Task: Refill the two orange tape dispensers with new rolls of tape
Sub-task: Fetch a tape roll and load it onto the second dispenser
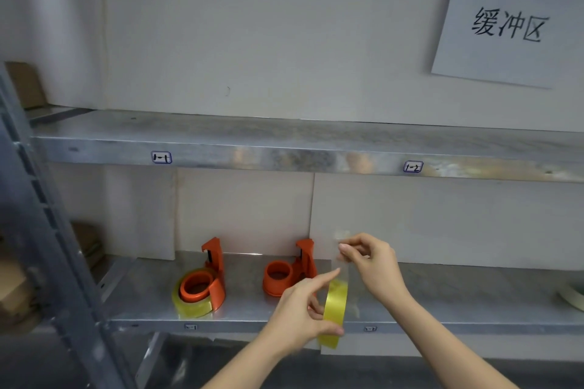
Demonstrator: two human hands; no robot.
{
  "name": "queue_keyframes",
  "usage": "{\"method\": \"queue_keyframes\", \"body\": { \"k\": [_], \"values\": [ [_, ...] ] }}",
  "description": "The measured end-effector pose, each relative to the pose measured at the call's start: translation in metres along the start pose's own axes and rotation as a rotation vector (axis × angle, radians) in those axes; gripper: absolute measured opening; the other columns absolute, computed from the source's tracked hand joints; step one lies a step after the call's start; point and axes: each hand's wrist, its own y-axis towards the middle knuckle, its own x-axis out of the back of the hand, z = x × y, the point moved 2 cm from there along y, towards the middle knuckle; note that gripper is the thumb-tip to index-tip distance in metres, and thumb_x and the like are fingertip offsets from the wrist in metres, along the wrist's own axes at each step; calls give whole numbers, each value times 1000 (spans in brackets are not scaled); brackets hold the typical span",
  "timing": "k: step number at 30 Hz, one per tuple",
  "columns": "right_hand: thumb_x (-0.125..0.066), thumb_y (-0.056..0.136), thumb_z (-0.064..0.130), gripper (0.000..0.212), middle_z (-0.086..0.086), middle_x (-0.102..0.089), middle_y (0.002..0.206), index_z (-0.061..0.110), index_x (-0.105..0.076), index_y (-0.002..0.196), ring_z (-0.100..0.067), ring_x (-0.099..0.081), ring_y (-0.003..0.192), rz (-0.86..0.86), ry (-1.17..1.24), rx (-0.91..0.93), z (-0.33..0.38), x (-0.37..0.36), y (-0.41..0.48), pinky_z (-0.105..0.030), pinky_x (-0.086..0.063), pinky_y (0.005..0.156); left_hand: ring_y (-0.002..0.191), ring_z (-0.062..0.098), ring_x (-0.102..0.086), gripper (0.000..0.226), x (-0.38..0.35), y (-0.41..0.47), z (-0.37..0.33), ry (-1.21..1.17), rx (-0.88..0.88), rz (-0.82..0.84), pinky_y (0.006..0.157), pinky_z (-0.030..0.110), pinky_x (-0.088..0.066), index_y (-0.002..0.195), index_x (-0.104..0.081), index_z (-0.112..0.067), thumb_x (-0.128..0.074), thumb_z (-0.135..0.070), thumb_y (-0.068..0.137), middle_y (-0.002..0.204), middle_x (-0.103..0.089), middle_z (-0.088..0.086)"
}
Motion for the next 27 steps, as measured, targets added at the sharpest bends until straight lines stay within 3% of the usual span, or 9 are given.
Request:
{"method": "queue_keyframes", "body": {
  "k": [3, 8, 11, 15, 18, 22, 27],
  "values": [
    [-67, 85, 14, 14, 3, -74, 66, 23, -66, 74, -4, -70, 70, 15, -38, 48, 6, 0, 3, -31, -54, 70, 67, 3, -42, 96, 1, 1, 5, 1, 8, 9, 66, 9, -45, 131, -41, -58, -91, -18, 61, 112, -58, 9],
    [-66, 84, 7, 20, 3, -73, 63, 24, -65, 75, -9, -71, 69, 23, 18, 74, 10, -2, 4, -28, -54, 68, 65, 6, -37, 102, 1, -3, 7, -10, 17, 73, 62, 6, -39, 142, -33, -55, -87, -13, 66, 83, -47, -9],
    [-66, 84, 4, 18, -1, -73, 64, 21, -65, 78, -14, -71, 66, 42, 55, 84, 9, -6, 5, -33, -57, 69, 60, 3, -34, 106, 0, -7, 9, 57, 21, 71, 60, 3, -34, 144, -23, -57, -85, -15, 69, 73, -39, -13],
    [-65, 84, 2, 18, -3, -72, 65, 18, -63, 76, -14, -71, 64, 36, 76, 93, 12, -9, 4, -28, -57, 64, 76, 9, -50, 113, 0, -13, 9, 129, 57, 104, 71, 8, -45, 141, -10, -66, -83, -16, 71, 97, -55, -6],
    [-64, 85, 0, 18, -6, -72, 66, 16, -62, 78, -17, -71, 64, 40, 107, 98, 16, -11, 3, -22, -55, 62, 95, 19, -59, 117, 1, -19, 9, 163, 87, 110, 85, 19, -51, 136, -1, -73, -82, -18, 73, 112, -57, -1],
    [-64, 85, -1, 17, -11, -71, 66, 16, -63, 88, -15, -70, 61, 41, 178, 115, 19, -13, 1, -17, -53, 60, 90, 21, -63, 121, 1, -19, 10, 144, 89, 98, 91, 35, -56, 134, 4, -74, -83, -17, 73, 111, -61, 3],
    [-65, 84, 0, 21, -9, -73, 66, 11, -65, 101, -16, -69, 62, 25, 192, 104, 15, -16, 4, -18, -54, 62, 93, 18, -61, 121, -2, -21, 9, 123, 119, 99, 92, 30, -53, 130, 10, -77, -84, -24, 74, 112, -55, 2]
  ]
}}
